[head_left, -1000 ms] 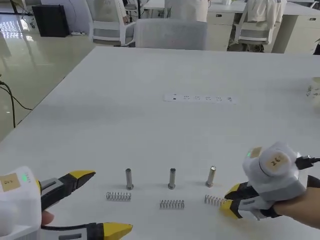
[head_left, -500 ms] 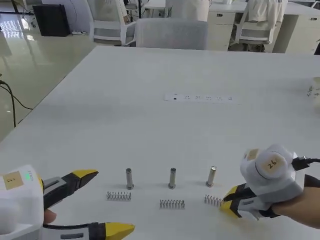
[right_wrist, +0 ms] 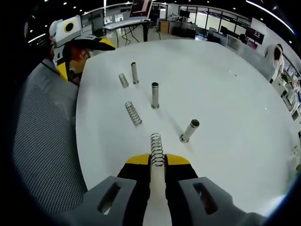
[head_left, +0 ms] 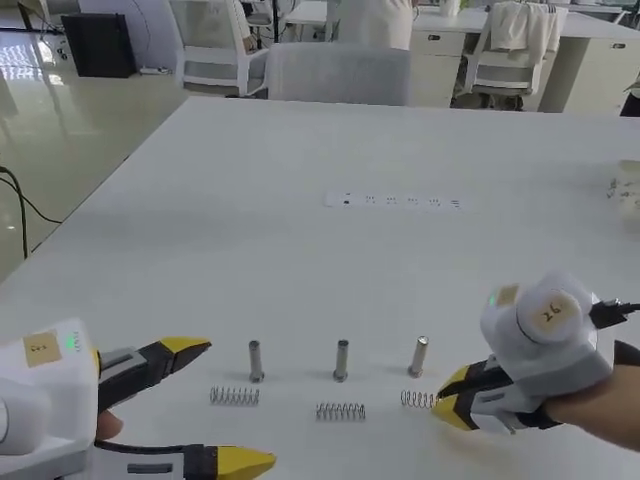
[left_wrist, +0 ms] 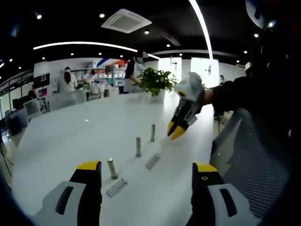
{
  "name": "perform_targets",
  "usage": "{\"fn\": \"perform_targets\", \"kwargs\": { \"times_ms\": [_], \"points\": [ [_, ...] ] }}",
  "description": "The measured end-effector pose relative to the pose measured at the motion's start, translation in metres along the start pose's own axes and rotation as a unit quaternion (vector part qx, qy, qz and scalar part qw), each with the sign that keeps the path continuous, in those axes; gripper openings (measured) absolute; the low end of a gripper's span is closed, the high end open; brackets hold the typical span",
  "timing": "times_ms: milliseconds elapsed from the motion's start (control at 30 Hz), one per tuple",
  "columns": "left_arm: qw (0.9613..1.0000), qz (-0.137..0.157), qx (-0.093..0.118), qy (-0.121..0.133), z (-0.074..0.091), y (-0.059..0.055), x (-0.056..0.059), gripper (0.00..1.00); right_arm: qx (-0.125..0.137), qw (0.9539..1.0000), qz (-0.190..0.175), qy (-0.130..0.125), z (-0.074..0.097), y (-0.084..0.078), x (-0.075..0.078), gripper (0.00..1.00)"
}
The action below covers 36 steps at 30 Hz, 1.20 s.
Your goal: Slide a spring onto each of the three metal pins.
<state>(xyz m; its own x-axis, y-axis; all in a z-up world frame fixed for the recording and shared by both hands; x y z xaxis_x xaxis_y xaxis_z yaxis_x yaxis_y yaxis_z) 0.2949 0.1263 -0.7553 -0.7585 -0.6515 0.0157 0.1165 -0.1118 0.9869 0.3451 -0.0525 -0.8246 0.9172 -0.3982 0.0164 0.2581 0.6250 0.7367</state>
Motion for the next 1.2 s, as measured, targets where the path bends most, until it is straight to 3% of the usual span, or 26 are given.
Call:
{"fn": "perform_targets", "kwargs": {
  "times_ms": [333,633,867,1200],
  "points": [
    [0.9994,0.004,0.002,-0.036,-0.012,0.005,0.008,0.66,0.019,0.9996,0.003,0.021,0.009,0.024,-0.017,0.08],
    [0.9974,0.006,-0.001,-0.072,-0.023,0.002,0.016,0.51,0.025,0.9984,0.023,0.045,0.012,0.046,-0.032,0.08],
    [0.9939,-0.011,-0.005,-0.109,-0.034,0.001,0.025,0.38,0.02,0.9971,0.033,0.065,0.01,0.055,-0.042,0.08],
    [0.9885,-0.031,-0.019,-0.147,-0.05,-0.005,0.035,0.34,0.022,0.9947,0.044,0.09,0.007,0.069,-0.06,0.08]
  ]
}}
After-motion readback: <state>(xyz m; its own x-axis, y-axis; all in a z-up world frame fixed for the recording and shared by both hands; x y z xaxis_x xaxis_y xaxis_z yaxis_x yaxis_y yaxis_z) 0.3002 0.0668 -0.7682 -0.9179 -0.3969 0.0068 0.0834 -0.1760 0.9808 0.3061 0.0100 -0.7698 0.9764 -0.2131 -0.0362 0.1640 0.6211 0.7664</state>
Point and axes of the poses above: the centre of the closed fingertips' face, and the gripper's own axes: z roughly backward along the fingers, x roughly to its right, y roughly out of its top, the point moved 1 cm from there along z, roughly backward along the fingers, and after that the axes turned 10 degrees about x, right-handed, at the moved point
